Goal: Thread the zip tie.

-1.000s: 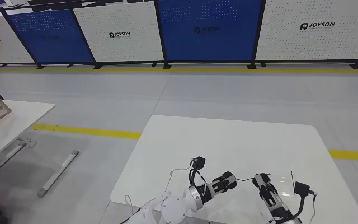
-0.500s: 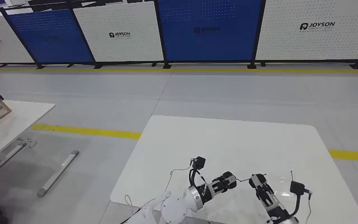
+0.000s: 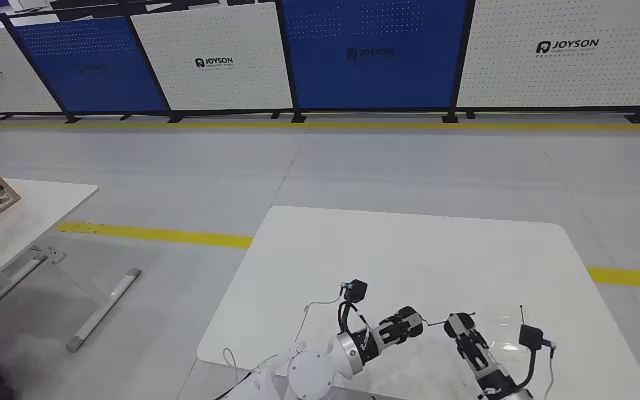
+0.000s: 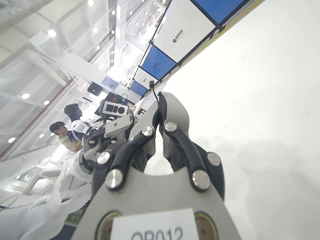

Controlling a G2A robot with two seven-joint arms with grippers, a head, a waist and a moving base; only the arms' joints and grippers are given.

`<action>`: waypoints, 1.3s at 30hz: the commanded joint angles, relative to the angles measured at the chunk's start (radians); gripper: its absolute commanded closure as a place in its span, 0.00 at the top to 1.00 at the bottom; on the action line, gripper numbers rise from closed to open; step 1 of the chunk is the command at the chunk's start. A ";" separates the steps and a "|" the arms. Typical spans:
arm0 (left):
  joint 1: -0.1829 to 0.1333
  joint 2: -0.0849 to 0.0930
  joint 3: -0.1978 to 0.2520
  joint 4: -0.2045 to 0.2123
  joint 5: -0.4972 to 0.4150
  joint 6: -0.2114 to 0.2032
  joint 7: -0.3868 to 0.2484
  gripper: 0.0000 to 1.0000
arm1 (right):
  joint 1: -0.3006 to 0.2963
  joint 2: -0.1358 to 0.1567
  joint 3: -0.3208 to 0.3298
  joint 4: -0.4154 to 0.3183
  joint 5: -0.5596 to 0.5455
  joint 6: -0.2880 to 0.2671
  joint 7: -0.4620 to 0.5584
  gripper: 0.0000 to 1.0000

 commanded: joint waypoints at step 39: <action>0.001 -0.001 0.001 0.000 -0.001 -0.001 0.003 0.00 | 0.013 -0.036 -0.054 0.053 0.118 -0.009 -0.045 0.00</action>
